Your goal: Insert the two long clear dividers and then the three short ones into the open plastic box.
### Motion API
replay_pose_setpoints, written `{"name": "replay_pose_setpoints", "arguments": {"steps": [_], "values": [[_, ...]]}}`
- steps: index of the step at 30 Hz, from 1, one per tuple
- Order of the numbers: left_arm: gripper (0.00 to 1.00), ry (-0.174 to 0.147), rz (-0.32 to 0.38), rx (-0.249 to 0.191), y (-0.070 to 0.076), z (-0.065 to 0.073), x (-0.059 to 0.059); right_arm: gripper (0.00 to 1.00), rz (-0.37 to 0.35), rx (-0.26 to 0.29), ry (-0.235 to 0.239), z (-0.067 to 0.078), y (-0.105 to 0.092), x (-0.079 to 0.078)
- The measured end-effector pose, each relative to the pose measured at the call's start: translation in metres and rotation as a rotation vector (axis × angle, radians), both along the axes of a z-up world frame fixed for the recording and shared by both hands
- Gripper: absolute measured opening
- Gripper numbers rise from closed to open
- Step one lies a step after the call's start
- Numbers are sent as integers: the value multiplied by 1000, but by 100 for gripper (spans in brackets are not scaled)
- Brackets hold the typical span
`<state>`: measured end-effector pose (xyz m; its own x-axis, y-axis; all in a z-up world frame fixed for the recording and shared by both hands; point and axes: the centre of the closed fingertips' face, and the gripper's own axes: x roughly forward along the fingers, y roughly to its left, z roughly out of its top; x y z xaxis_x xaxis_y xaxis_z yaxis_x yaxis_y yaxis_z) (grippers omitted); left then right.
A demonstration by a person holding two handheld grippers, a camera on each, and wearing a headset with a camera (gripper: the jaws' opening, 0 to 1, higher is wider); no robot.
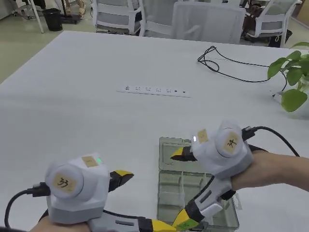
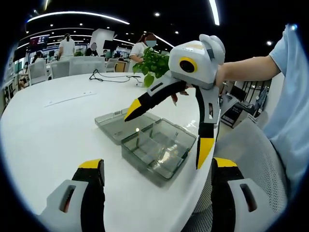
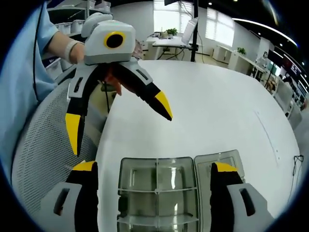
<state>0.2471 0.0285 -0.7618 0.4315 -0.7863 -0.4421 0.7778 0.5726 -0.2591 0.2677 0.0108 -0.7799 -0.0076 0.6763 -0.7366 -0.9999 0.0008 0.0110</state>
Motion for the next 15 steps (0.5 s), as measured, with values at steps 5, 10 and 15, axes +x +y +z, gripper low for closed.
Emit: {"name": "replay_pose_setpoints", "arguments": {"steps": [5,10,15], "values": [[94,-5,6,-5,0,1,1,100,-72,49,3,8,-9,6],[94,-7,-1,0,-1,1,0,100,-123,61,3,11,-28,7],[94,-7,-4,1,-2,1,-1,100,-178,65,2,10,-55,4]]}}
